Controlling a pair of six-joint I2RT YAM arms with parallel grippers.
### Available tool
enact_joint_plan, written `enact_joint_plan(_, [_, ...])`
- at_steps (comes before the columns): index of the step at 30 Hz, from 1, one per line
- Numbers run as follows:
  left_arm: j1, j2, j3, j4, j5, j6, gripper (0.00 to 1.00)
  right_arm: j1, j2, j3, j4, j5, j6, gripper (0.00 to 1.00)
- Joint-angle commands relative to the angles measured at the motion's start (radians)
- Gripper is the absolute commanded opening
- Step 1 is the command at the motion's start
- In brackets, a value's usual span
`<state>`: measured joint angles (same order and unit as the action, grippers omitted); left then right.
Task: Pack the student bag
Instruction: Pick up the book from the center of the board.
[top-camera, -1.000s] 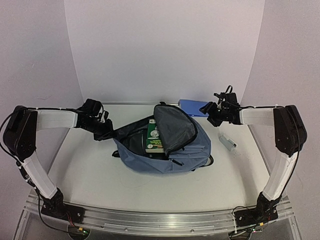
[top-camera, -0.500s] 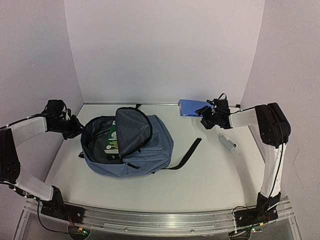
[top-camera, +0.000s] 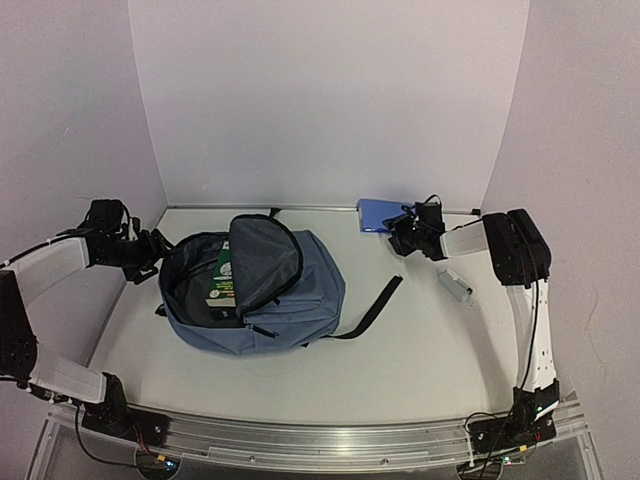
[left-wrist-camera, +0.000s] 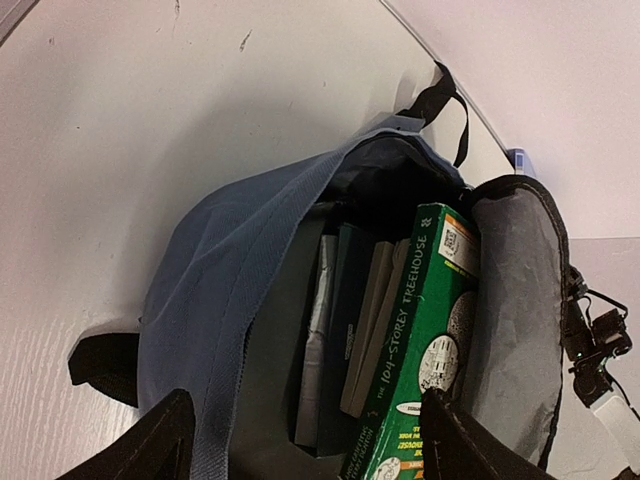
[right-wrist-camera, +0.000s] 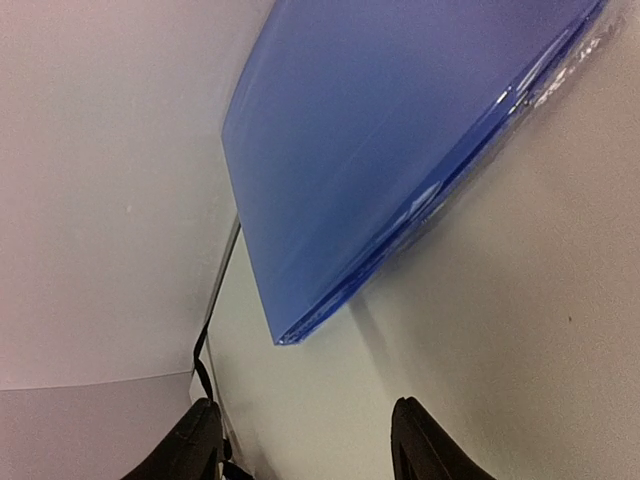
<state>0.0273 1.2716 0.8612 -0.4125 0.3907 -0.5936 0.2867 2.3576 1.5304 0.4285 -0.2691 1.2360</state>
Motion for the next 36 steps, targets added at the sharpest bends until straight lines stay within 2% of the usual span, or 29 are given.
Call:
enact_joint_plan(1, [0.000,-0.041,0.008,-0.023,-0.001,0.013,0.77,0.000,0.066,0.093,0.048,0.029,0.057,0.54])
enact_joint_plan(24, [0.000,-0.090,0.017,-0.069,-0.019,0.025,0.79,0.000,0.279,0.321,0.099,0.130,0.228,0.39])
enact_joint_plan(30, [0.001,-0.093,0.013,-0.079,-0.024,0.025,0.79,0.000,0.300,0.363,0.177,0.146,0.244,0.29])
enact_joint_plan(34, [0.001,-0.100,0.013,-0.083,-0.024,0.026,0.79,0.000,0.308,0.388,0.218,0.143,0.248,0.10])
enact_joint_plan(36, [0.001,-0.104,0.010,-0.084,-0.016,0.028,0.83,-0.001,0.280,0.350,0.271,0.143,0.252,0.01])
